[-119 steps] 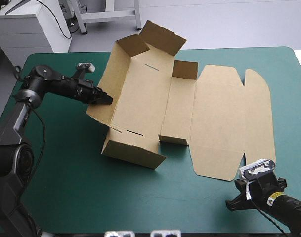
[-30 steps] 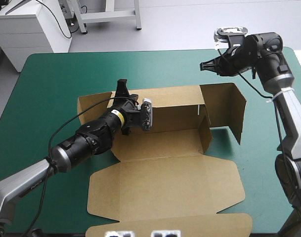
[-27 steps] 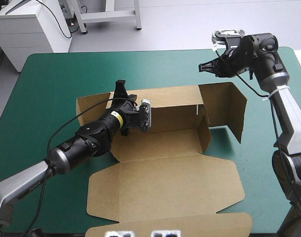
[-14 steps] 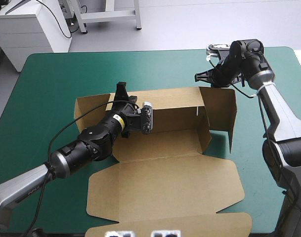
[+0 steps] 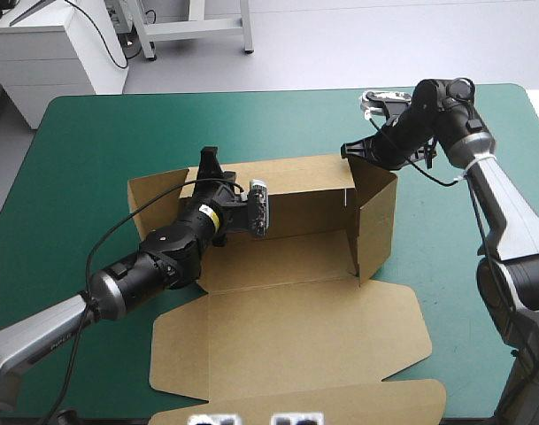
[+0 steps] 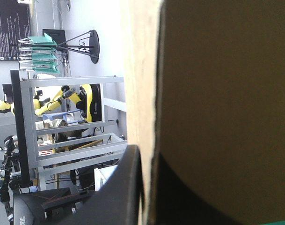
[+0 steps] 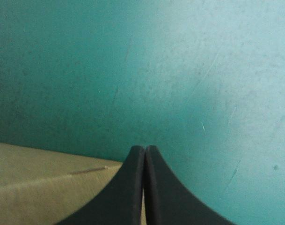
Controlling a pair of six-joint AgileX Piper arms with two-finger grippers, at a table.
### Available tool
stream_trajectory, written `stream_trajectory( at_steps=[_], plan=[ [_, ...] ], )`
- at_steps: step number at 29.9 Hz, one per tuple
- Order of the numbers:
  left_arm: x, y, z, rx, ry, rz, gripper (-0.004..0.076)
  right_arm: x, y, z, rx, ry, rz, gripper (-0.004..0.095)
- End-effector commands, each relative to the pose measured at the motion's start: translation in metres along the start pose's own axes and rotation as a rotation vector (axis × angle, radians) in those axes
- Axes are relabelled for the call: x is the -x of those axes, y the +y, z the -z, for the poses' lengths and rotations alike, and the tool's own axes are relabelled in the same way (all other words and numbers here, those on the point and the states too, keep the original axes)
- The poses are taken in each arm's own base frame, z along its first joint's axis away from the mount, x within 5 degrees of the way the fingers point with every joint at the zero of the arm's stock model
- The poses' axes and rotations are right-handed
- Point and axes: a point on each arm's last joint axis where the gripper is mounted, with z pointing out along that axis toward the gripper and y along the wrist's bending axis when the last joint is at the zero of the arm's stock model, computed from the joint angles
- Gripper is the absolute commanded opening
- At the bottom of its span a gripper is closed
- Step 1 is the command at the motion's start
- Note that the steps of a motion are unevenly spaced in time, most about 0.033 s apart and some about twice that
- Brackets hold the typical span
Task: Fold the box
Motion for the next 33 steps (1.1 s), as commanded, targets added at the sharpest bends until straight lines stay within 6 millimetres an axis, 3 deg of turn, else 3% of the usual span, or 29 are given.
stream_trajectory(
  at_steps=[1,10,18,24,29,33],
  plan=[
    [-0.002,0.012,0.010,0.041,0.017,0.030,-0.0008,-0.014,0.005,0.037,0.002,-0.052,0.042,-0.0018],
    [-0.002,0.012,0.010,0.041,0.017,0.031,-0.0008,-0.058,-0.003,0.039,-0.040,-0.149,0.070,-0.0020],
    [-0.002,0.011,0.010,0.032,0.014,0.061,-0.0008,-0.108,0.002,0.028,0.096,-0.351,0.220,-0.0020],
    [-0.002,0.011,0.010,0.033,0.007,0.059,-0.0008,-0.136,0.006,0.041,0.126,-0.421,0.268,-0.0020],
    [-0.001,0.011,0.010,0.033,0.006,0.059,-0.0008,-0.146,0.012,0.062,0.154,-0.467,0.284,-0.0020],
    [-0.001,0.010,0.009,0.030,0.010,0.056,-0.0008,-0.155,0.016,0.067,0.192,-0.425,0.295,-0.0020]
  ],
)
